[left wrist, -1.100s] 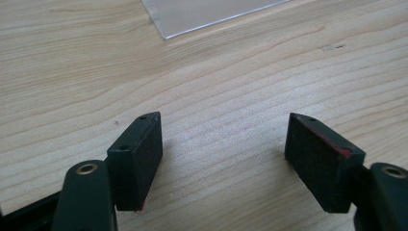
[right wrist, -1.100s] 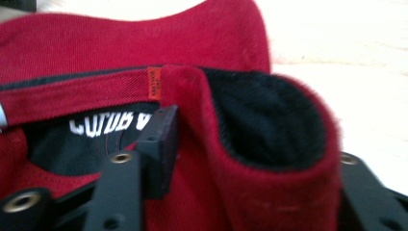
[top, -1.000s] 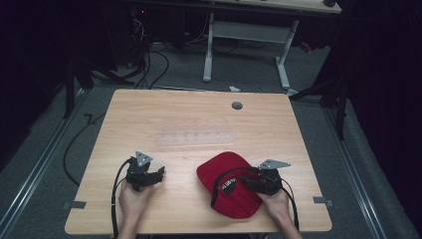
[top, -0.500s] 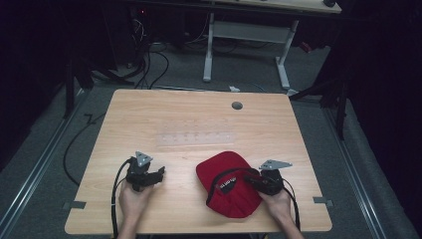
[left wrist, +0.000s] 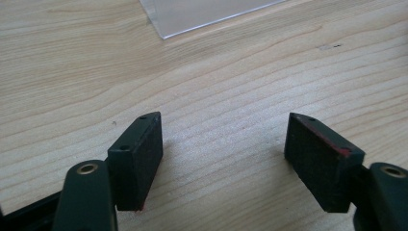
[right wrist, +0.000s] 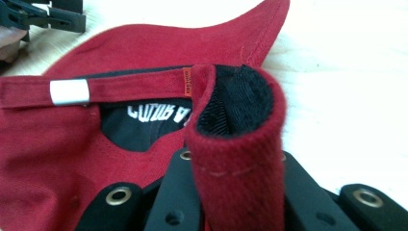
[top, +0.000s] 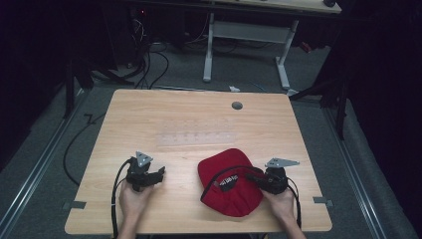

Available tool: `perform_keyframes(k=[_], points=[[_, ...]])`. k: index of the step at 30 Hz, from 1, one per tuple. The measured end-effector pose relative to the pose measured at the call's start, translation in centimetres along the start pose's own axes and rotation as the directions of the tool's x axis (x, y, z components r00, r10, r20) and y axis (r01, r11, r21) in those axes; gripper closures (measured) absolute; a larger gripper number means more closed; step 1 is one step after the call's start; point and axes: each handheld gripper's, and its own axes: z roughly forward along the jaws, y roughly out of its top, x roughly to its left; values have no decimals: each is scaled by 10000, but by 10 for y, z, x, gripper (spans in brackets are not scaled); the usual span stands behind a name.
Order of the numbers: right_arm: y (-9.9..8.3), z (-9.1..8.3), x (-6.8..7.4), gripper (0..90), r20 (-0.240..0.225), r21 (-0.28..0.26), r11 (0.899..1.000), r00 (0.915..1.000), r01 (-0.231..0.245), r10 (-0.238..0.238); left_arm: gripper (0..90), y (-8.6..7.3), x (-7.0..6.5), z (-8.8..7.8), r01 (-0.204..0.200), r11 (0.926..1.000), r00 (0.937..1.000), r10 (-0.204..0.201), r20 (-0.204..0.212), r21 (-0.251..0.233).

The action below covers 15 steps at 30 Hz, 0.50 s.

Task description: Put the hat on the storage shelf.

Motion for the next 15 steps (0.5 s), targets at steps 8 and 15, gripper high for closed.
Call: perform_keyframes(k=[8,15], points=[[11,-6,1,853,-135,-295,9995,9999,-85,81,297,0,0,0,-10,10000,10000,10,10,-6],[20,-10,3,853,-207,-424,9991,9998,-40,31,291,-1,-1,0,-78,9999,9999,77,123,69]])
